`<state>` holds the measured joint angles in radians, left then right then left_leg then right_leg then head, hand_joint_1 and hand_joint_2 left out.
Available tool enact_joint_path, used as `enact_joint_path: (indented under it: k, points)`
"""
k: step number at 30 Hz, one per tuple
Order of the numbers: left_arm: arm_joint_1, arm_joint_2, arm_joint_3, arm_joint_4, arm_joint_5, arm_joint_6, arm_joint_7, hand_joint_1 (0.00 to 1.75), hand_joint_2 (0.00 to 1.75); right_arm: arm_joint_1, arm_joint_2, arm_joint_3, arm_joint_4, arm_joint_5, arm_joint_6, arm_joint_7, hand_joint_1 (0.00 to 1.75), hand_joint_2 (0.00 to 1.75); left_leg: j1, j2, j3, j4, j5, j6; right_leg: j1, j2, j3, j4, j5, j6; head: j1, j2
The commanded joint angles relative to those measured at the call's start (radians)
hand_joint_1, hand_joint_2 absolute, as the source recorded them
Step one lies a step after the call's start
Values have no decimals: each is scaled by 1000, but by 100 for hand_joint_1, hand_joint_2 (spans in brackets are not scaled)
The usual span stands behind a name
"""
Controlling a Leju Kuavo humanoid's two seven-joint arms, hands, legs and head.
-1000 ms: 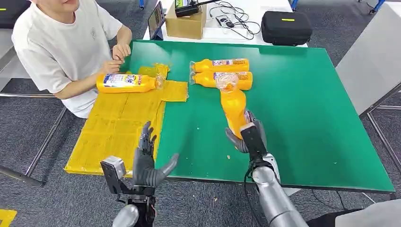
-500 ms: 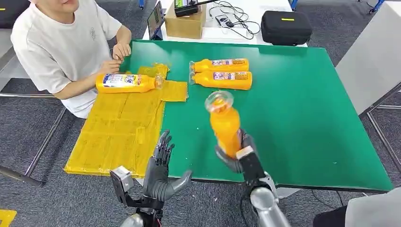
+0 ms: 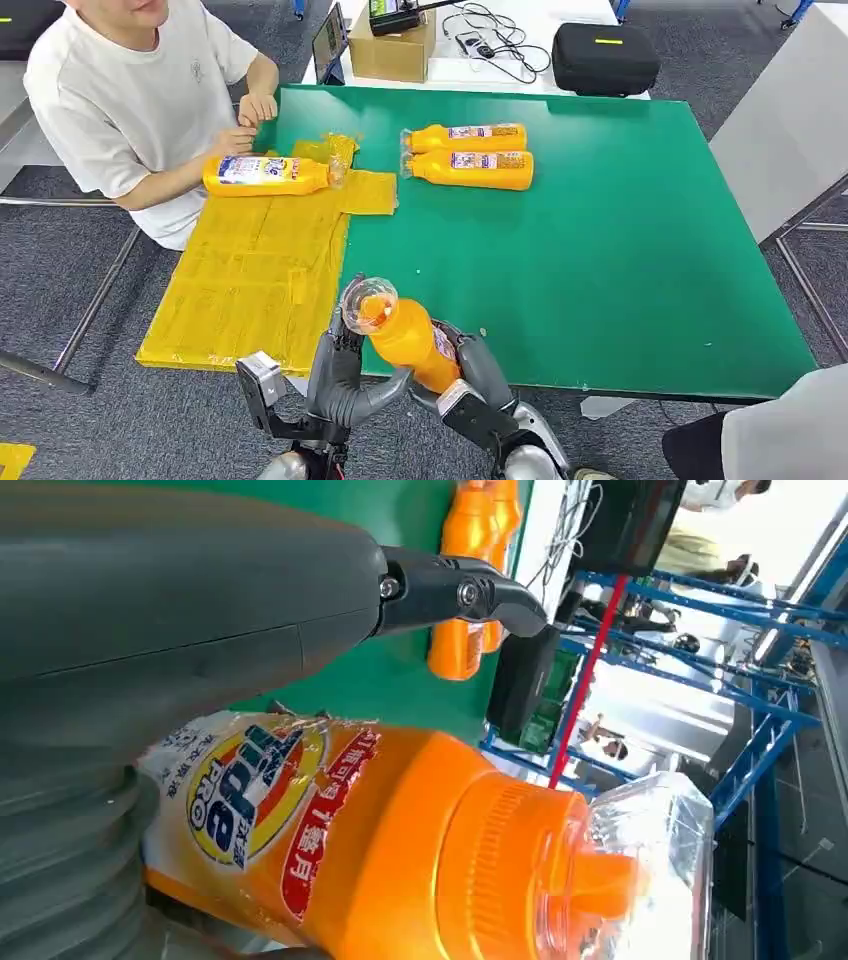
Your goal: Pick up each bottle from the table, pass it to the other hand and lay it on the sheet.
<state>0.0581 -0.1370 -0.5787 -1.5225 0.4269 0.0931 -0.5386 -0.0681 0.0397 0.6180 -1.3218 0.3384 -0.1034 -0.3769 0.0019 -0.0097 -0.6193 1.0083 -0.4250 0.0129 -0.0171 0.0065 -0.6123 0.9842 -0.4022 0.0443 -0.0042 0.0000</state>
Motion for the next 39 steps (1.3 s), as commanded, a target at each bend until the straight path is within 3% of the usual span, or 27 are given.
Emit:
enact_joint_path:
  k: [1, 5, 10, 20, 25, 26, 31, 33, 34, 39]
  points:
    - [-3, 5, -28, 9, -1, 4, 3, 0, 175, -29, -41, 64, 27, 5, 13, 3, 175, 175, 1, 1, 7, -1, -3, -1, 1, 0, 7, -1, -3, -2, 0, 0]
    - [7, 3, -11, -8, 96, -28, 84, 0, 175, -50, -38, 78, 58, 3, 17, 3, 175, 175, 0, 1, 4, -1, -2, -1, 1, 0, 4, -1, -1, -1, 0, 0]
    - [4, 20, -30, -1, 103, -35, 89, 0, 175, -124, -27, 91, 123, -20, 29, -1, 175, 175, 0, 3, 7, -1, -3, -1, 1, 2, 7, -1, -2, -2, 0, 0]
    - [5, 31, -38, 0, 115, -49, 112, 0, 175, -141, -17, 93, 129, -44, 25, -13, 175, 175, 0, 1, 3, -1, -1, 0, 0, 0, 3, -1, -1, -1, 0, 0]
    - [12, 58, -59, 3, 86, -52, 109, 0, 175, -165, 3, 63, 134, -109, 36, -22, 175, 175, 1, 4, 8, -1, -3, -1, 1, 3, 7, -1, -2, -2, 0, 0]
    - [15, 61, -58, 18, 170, -105, 178, 0, 175, -173, 3, 56, 134, -123, 44, -30, 175, 175, 0, 3, 5, -1, -2, -1, 1, 2, 5, -1, -1, -2, 0, 0]
    - [-17, 67, -63, 112, 137, -74, 182, 0, 175, -207, 24, 49, 171, -147, 67, -59, 175, 175, 0, 2, 4, -1, -1, 0, 0, 1, 4, -1, 0, -1, 0, 0]
    - [-44, 55, -63, 171, -1, 45, 114, 0, 175, -196, 54, 34, 184, -204, 96, -61, 175, 175, 0, 2, 5, -2, 0, 0, 0, 1, 4, -1, 0, -1, 0, 0]
    - [-49, 27, -38, 195, -7, 123, 118, 0, 175, -167, 81, 6, 165, -225, 42, -82, 175, 175, 0, 2, 7, -2, -1, -1, 1, 1, 7, -2, -1, -2, 0, 0]
    - [-67, 33, -64, 178, -34, 168, 111, 0, 175, -182, 91, 21, 170, -292, 42, -55, 175, 175, 0, 0, 4, -1, -1, -1, 1, -1, 4, -1, -1, -2, 0, 0]
